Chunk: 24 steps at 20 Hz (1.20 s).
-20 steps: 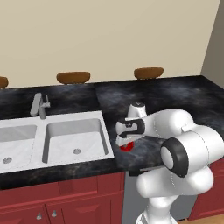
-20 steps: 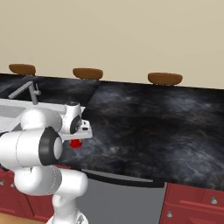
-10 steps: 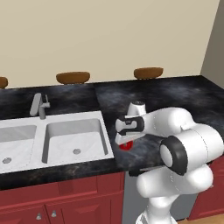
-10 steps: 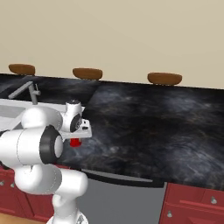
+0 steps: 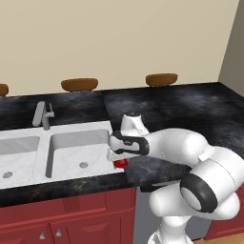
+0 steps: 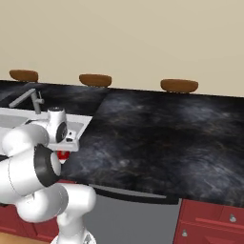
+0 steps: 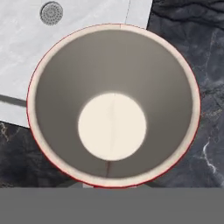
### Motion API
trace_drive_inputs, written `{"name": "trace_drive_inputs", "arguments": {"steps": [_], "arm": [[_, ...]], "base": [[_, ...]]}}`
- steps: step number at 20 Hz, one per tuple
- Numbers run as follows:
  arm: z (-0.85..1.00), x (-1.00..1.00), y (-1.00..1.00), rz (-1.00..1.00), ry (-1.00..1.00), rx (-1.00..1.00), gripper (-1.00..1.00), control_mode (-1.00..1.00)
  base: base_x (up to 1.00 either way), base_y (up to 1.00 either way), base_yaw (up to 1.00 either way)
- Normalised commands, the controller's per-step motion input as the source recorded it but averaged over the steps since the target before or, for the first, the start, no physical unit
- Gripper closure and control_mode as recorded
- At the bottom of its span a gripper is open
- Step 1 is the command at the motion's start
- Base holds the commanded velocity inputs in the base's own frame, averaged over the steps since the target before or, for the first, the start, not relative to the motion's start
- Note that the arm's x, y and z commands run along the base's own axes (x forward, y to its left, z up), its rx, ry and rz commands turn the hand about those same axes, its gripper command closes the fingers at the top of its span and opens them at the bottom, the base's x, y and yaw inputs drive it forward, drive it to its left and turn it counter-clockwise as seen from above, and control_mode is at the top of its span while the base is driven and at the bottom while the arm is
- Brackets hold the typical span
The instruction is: Pick the mug and place it in the sink. Pick the bowl and place it in the open cabinet and then close the cabinet.
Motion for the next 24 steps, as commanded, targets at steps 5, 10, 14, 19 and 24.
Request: {"name": "trace_drive_inputs", "arguments": {"steps": [5,10,14,19,24], "arm": [[0.98,-0.09,-0.02,-0.11,0.02,-0.14,1.0,-1.0],[1.0,-0.34,-0.32,-0.07,0.05,-0.12,1.0,-1.0],[1.0,-0.42,-0.08,-0.04,0.22,0.04,1.0,-1.0],[0.63,-0.4,0.0,0.0,0.09,0.03,1.0,-1.0],[0.26,-0.47,-0.04,0.0,-0.05,0.0,1.0,-1.0]], "base": [[0.0,0.0,0.0],[0.0,0.0,0.0],[0.0,0.0,0.0],[0.0,0.0,0.0],[0.0,0.0,0.0]]}}
